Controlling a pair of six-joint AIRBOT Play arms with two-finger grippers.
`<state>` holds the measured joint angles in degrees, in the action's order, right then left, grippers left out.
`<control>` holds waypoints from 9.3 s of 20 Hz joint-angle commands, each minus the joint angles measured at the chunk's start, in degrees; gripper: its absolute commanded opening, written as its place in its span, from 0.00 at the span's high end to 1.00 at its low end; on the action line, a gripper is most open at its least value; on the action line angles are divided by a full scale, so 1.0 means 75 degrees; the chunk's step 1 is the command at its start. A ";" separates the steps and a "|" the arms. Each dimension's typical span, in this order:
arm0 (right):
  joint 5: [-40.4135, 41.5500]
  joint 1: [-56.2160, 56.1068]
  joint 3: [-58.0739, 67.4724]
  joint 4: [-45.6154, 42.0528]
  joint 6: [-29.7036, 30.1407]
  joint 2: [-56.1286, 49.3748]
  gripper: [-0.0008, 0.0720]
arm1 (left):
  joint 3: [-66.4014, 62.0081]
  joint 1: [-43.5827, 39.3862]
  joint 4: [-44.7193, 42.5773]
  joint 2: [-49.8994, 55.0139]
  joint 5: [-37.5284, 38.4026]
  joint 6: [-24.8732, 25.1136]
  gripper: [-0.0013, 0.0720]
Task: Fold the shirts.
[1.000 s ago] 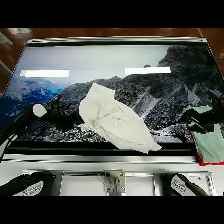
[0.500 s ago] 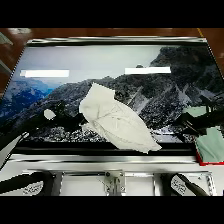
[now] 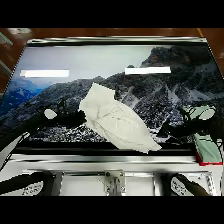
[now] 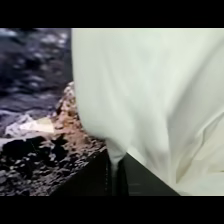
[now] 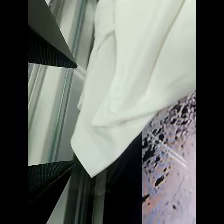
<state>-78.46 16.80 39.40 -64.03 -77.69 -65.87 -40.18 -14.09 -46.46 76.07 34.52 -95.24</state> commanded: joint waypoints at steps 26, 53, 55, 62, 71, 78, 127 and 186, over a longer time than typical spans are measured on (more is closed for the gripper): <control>0.1918 -0.2390 0.2515 0.0603 -0.0061 0.1547 0.90 | -0.3069 0.0769 -0.1964 -0.3031 0.0991 0.1326 0.92; -0.2069 -0.2398 0.7035 -0.0341 -0.2069 0.2734 0.90 | -0.2005 0.1731 -0.2862 -0.8766 0.6636 -0.2218 0.92; -0.1702 -0.2460 0.5858 -0.0047 -0.2008 0.2378 0.90 | -0.0376 0.1731 -0.2521 -0.9451 0.6204 -0.2669 0.92; 0.4147 -0.3870 0.3366 0.0041 -0.1775 -0.0536 0.90 | 0.3226 0.1731 -0.1647 -0.9597 0.1174 -0.2602 0.92; 0.2973 -0.2398 0.3966 0.0691 -0.0889 -0.1483 0.20 | 0.4042 0.1731 -0.1343 -0.8784 -0.1652 -0.2597 0.92; -0.0892 0.0262 0.3206 -0.1504 -0.0711 -0.0959 0.06 | 0.4042 0.1731 -0.1343 -0.8778 -0.1102 -0.2562 0.92; 0.1105 0.0041 0.6843 -0.0353 -0.0160 0.3867 0.90 | -0.1684 0.1734 -0.1690 -0.8789 -0.0396 0.0472 0.92; 0.3378 -0.2349 0.1833 -0.0516 -0.0956 0.0219 0.90 | 0.1358 -0.2853 0.0256 -0.0583 -0.3209 -0.3194 0.22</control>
<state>-52.75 -0.75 53.17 -68.05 -84.84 -64.18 -27.94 -35.18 -45.06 69.36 13.50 -119.68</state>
